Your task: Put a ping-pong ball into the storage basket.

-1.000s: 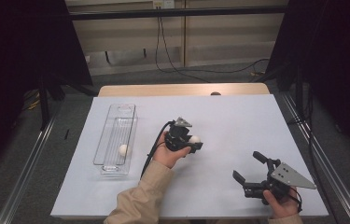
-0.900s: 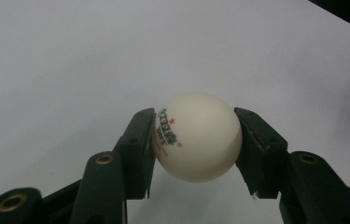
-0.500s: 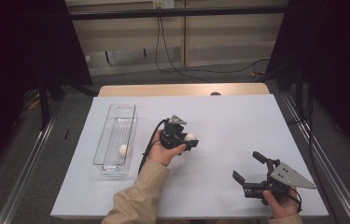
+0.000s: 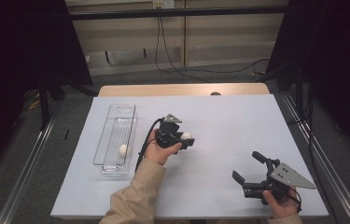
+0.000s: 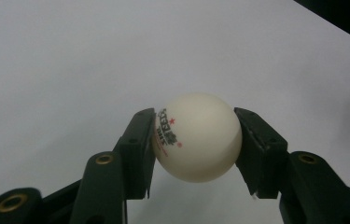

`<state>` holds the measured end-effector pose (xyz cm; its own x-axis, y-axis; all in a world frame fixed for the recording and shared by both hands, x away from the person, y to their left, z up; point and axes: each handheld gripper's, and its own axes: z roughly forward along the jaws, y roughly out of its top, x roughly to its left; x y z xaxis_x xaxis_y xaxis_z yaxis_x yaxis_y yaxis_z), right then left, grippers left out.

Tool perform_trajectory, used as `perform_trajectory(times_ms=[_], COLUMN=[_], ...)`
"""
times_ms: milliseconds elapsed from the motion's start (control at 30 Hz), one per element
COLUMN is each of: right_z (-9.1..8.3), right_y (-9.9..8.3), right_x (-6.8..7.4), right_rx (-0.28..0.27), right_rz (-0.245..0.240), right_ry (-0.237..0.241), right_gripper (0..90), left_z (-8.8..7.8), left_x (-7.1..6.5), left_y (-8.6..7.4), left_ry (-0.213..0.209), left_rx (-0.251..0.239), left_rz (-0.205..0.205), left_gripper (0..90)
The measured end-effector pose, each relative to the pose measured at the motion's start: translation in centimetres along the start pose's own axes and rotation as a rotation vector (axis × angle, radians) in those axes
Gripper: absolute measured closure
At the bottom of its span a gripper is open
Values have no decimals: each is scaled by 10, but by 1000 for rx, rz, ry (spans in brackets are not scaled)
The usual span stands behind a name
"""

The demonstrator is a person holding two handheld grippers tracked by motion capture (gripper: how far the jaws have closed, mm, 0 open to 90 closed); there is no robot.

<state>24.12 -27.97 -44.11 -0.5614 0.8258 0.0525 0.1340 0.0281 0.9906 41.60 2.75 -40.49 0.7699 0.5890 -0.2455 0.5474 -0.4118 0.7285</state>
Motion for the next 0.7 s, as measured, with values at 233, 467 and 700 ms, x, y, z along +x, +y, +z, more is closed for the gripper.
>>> perform_trajectory(times_ms=[233, 467, 700], right_z=[0, 0, 0], right_y=[0, 0, 0], right_x=[0, 0, 0], right_rx=[1, 0, 1], right_rz=[2, 1, 3], right_ry=[-1, -1, 1], right_gripper=[13, 13, 13], left_z=[-4, -9, -12], left_x=[4, 7, 10], left_y=[0, 1, 0], left_ry=[6, 19, 22], left_rx=[-6, -11, -14], left_rz=[-5, -11, -19], left_gripper=[510, 510, 510])
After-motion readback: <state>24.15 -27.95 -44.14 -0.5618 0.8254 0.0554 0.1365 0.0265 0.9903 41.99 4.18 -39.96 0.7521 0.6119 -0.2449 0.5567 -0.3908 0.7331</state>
